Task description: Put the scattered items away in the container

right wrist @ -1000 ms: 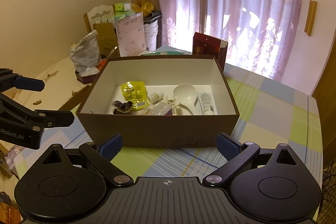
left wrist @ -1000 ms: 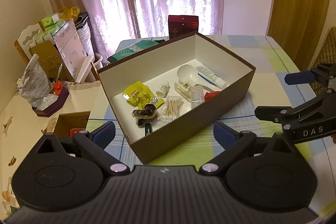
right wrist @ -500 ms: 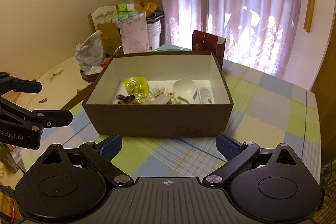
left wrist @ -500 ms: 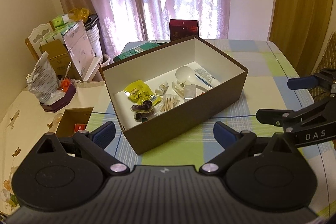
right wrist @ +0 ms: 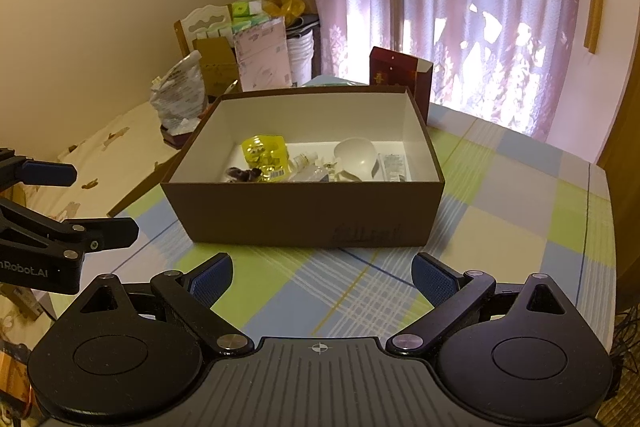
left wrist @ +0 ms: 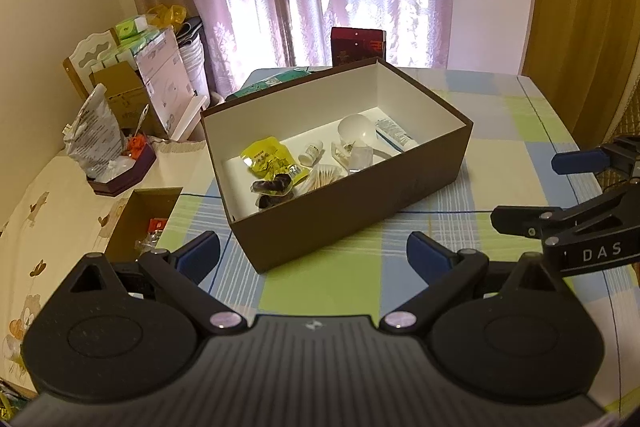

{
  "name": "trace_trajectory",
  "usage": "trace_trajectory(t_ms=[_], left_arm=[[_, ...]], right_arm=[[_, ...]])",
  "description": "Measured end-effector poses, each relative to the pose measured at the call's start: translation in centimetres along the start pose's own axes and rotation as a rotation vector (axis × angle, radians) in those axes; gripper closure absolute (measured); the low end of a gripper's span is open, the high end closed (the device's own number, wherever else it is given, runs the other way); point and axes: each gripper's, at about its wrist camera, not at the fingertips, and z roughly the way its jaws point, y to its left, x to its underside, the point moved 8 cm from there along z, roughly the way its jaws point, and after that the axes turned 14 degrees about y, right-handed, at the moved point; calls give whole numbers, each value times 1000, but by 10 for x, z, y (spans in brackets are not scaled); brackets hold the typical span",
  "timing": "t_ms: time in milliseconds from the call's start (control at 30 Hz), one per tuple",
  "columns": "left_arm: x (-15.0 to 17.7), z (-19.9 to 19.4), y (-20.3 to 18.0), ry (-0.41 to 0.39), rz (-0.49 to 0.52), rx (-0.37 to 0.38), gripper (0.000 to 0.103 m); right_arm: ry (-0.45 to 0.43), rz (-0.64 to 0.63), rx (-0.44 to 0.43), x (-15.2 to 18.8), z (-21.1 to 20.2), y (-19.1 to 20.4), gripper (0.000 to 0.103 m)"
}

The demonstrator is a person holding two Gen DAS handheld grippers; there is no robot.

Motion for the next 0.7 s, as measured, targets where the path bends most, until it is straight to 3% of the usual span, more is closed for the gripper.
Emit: trace_trajectory(t_ms=[700], left_arm=[[17,22,-18,69,0,-6,5]], right_arm=[[64,9,-4,6,20,-3,2]])
